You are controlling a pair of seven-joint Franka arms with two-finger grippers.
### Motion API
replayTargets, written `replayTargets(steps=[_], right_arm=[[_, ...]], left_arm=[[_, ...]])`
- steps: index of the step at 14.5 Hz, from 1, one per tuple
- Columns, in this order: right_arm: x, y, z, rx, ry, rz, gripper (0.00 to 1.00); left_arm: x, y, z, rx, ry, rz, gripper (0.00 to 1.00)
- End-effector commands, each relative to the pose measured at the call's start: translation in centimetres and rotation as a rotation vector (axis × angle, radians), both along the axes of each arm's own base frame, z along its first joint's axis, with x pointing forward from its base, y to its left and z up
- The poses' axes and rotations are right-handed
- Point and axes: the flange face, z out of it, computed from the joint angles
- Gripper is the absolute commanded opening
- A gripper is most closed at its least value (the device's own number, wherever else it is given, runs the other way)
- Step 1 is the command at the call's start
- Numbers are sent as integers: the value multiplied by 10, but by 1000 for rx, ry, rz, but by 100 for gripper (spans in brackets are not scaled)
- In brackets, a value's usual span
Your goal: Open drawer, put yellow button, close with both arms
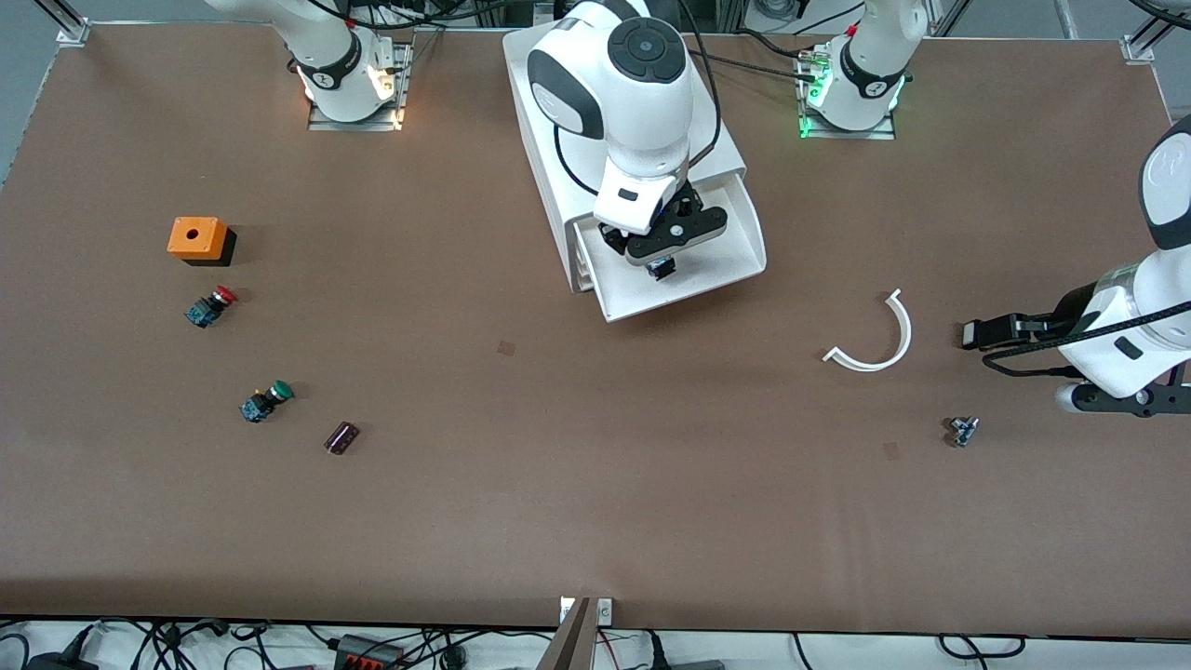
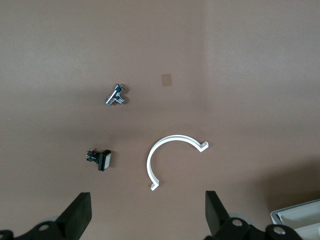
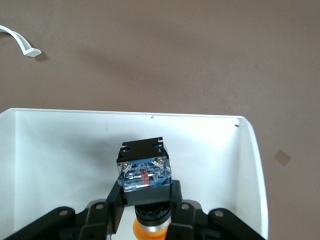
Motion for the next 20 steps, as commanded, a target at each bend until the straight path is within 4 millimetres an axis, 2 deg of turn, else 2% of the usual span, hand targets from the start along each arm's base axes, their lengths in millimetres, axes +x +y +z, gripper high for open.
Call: replayTargets(steps=[1,7,8,9,10,13,15,17,20], right_arm=[[-8,12,-7,13,25,-42,0],[-8,18,-28,14,40,-83,0],[-6,18,-27,20,35,-86,8],[-4,17,-26,25,32,-90,71],[-3,17,-26,30,28,-91,100],[2,12,-18,42,24,-124,100],[13,7,17,95,-4,-185,100],[39,-18,44,123,-26,-235,100],[79,-76,74,109,-29,-308,100]], left_arm=[[-8,1,6,-12,-5,19,100],[-9,0,5,-12,-4,17,100],[-9,0,5,-12,-4,17,100],[-9,1,5,-12,-4,19,100],[-9,1,5,-12,-4,19,100],[-8,0,6,-10,-5,16,100],[-9,0,7,-11,-5,17,100],[-9,-5,8,-11,-6,8,100],[-11,-29,8,-26,-4,-31,100]])
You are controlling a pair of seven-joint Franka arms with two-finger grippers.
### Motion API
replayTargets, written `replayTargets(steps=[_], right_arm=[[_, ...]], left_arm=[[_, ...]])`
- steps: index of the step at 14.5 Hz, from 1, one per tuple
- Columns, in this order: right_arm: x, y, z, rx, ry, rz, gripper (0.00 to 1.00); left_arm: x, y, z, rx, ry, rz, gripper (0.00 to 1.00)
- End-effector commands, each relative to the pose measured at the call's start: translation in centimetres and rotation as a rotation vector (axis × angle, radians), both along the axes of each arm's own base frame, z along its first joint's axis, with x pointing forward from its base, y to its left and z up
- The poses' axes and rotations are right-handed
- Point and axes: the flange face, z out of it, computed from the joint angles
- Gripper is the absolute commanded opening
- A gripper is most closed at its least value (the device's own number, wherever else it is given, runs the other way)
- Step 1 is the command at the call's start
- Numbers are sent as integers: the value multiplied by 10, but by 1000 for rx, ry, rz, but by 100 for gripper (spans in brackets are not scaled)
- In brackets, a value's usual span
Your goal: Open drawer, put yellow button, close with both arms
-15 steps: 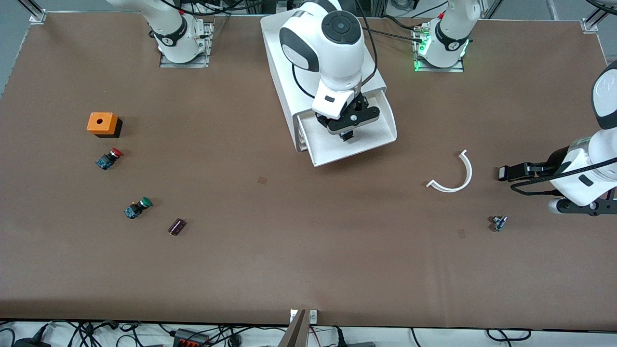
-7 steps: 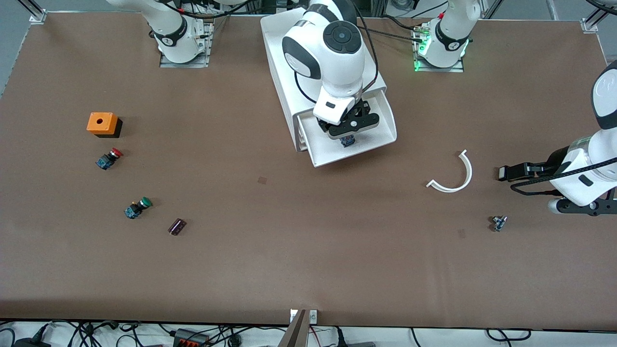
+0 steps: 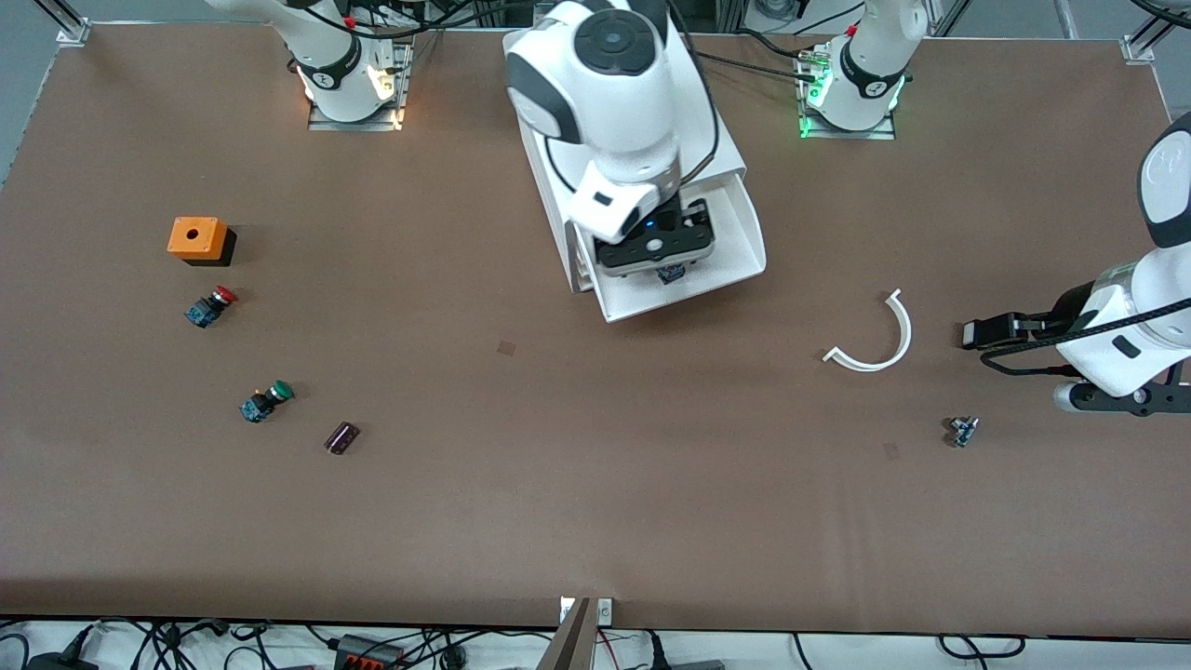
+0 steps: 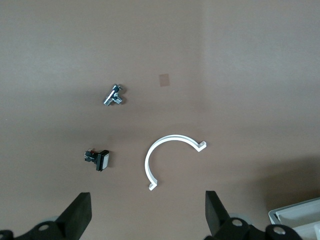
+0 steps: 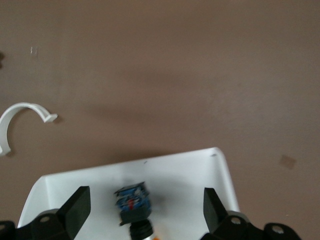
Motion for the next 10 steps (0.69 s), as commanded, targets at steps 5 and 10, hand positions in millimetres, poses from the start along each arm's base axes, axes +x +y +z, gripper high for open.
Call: replayTargets(steps=[5,10], right_arm=[[109,-175,20,-106,52,-114,100],[163,-317,16,-187,101,-9,100]], left_arm=[[-8,-50,-28,-131,13,177,100],[-10,-148,-68,-152,24,206,100]])
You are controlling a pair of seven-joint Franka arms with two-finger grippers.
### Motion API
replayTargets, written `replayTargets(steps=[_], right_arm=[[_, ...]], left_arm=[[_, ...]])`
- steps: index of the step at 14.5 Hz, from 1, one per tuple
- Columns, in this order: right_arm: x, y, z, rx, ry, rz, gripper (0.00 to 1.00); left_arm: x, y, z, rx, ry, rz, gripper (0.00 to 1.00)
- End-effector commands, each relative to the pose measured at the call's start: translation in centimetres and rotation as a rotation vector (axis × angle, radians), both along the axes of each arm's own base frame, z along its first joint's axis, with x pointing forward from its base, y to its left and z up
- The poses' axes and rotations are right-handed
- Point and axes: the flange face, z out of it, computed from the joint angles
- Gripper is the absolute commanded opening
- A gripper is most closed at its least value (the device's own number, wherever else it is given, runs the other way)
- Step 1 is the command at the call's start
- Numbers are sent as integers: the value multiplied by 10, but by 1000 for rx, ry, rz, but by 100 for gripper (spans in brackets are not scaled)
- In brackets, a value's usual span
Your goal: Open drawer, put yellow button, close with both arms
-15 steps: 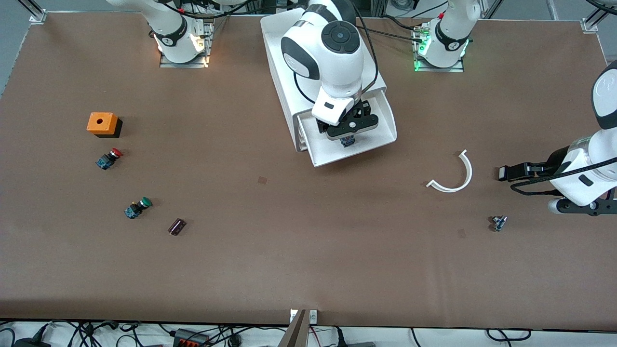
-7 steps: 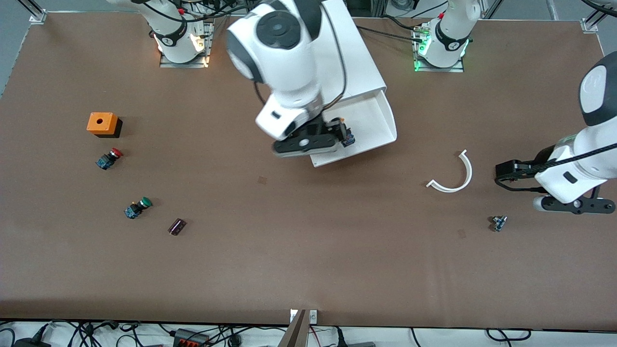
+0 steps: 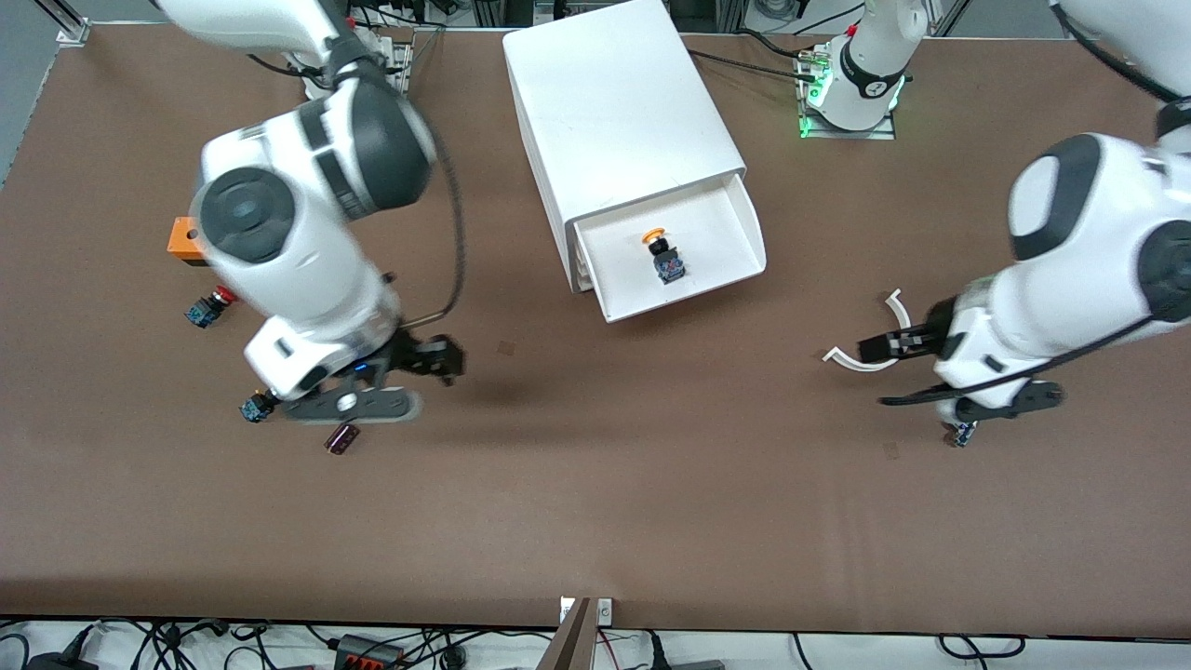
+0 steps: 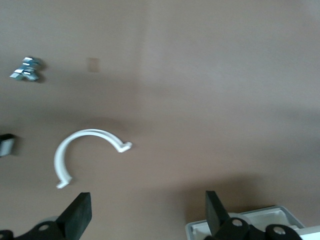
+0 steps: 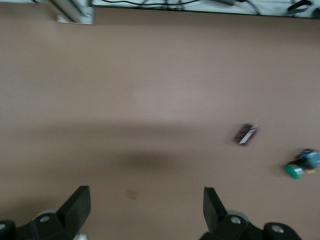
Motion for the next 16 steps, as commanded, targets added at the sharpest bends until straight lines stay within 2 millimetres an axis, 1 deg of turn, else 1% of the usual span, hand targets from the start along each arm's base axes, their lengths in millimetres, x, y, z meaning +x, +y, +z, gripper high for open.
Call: replayTargets(steps=[1,2,4,5,6,7,8,9,10,12,13,14,15,16], right_arm=[[6,-61,9,-23,51,31,100],[6,-81,18,-19,67,29,100],[-1,-98,30,-23,101,33,100],[-2,-108,35,-26,110,20,100],[0,-125,36,-24,117,-3,100],[4,-142,36,-19,116,-23,100],[6,-158,38,-7,117,-28,100],[4,-172,48,-2,105,-24,100],[5,-179,51,-5,103,-18,100],[3,-205,64,-9,87,-49,100],[1,-224,71,-6,78,-75,100],[-2,-240,72,-3,82,-103,100],[-9,-262,69,6,99,-133,100],[-16,-275,76,10,95,-147,100]], left_arm=[[-7,-47,-24,-18,29,-28,100],[-11,-59,-31,-15,41,-44,100],[-19,-87,-48,2,66,-83,100],[-24,-96,-55,8,72,-70,100],[-29,-108,-65,16,69,-41,100],[-39,-124,-77,26,62,-18,100],[-44,-138,-86,40,46,-11,100],[-48,-152,-93,61,28,-13,100],[-58,-170,-104,92,10,-24,100],[-63,-185,-110,113,-8,57,100],[-73,-199,-117,116,-5,55,100],[-74,-201,-116,113,-8,67,100],[-76,-201,-116,117,-7,81,100],[-80,-203,-120,124,3,75,100]])
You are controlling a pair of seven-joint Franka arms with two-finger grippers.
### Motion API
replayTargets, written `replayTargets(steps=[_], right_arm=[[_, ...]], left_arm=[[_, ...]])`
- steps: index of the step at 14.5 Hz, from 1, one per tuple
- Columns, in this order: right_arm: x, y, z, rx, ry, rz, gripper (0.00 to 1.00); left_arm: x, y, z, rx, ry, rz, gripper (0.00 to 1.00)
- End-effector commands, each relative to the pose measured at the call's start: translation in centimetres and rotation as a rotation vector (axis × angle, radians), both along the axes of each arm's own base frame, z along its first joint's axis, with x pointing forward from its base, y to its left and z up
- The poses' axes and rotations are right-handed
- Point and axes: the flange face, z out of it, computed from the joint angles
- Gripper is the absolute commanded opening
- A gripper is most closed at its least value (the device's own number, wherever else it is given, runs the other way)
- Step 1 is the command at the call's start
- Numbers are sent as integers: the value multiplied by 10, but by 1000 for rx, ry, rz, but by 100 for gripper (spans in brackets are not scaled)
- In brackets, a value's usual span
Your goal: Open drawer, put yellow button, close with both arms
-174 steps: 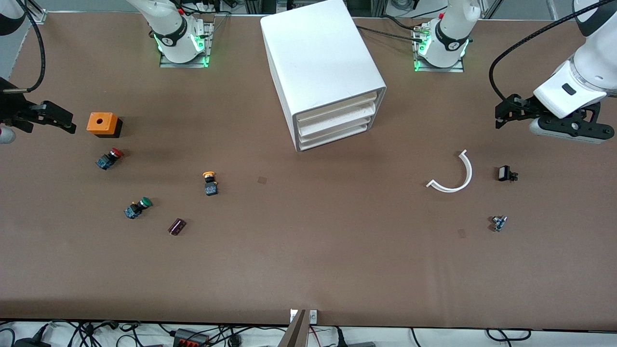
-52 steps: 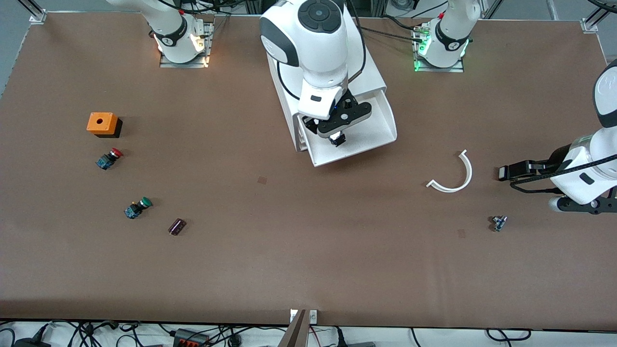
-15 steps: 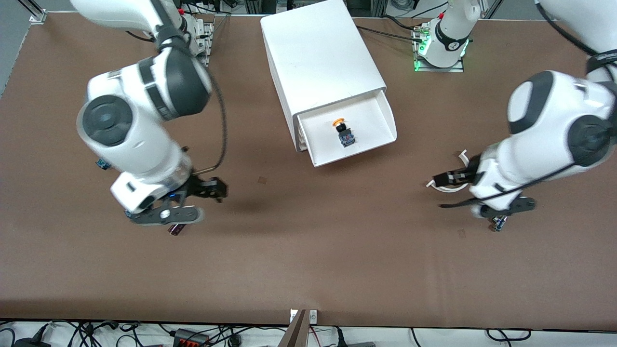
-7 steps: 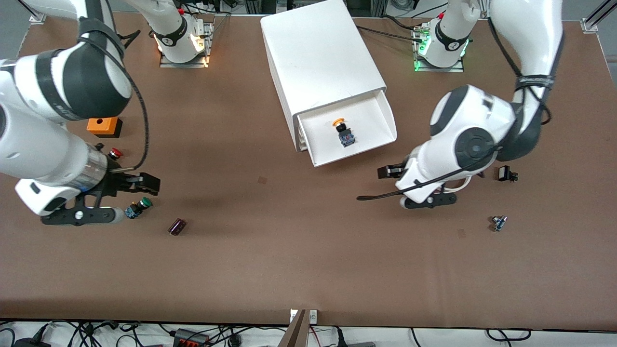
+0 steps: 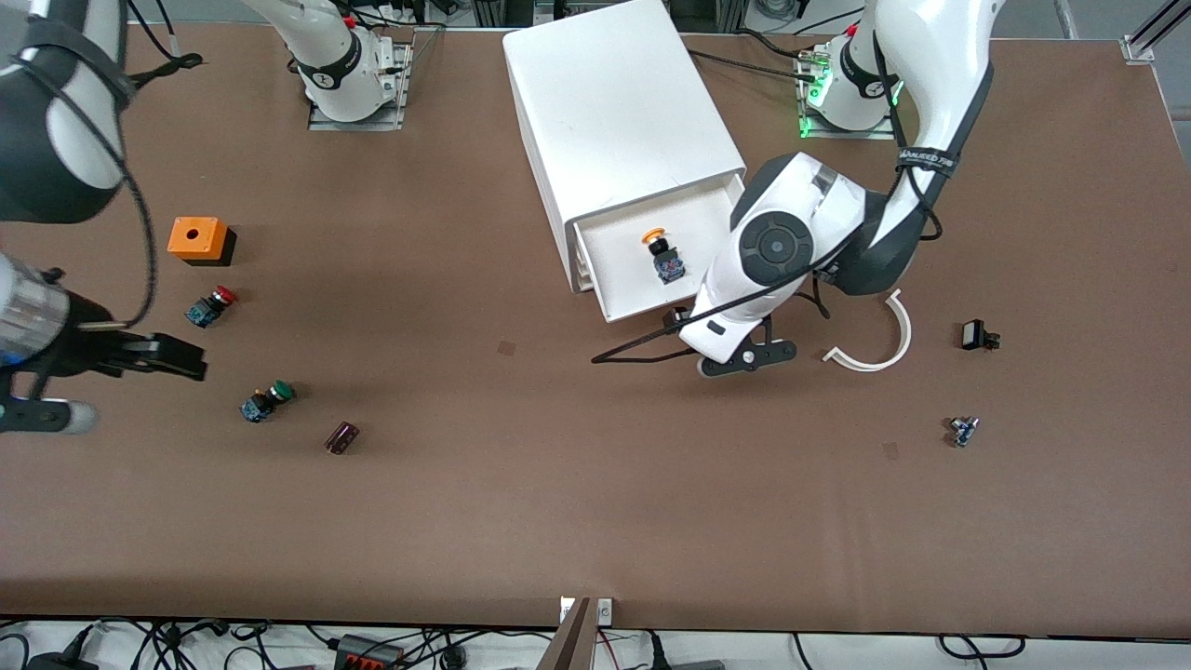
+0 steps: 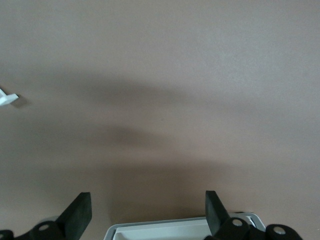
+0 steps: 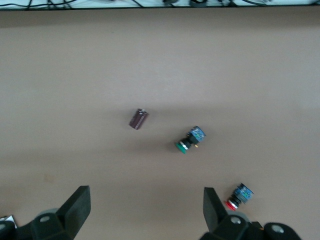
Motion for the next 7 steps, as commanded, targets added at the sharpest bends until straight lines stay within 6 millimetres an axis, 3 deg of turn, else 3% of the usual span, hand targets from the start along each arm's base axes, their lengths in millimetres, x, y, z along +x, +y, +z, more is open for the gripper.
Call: replayTargets(steps=[1,3,5,7], right_arm=[[-30,-35,18,22,7,6,100],[-46,-49,34,15,-21,47,100],[-59,-66,33,18,-11,45,100],[-70,-66,39,16,-15,49,100]], left_arm=[[-12,-1,-6,26,-4,6,100],[-27,-14,-3,15,11,-21,100],[-42,-23,-1,13,24,-40,100],[-57,-30,4,12,33,-59,100]])
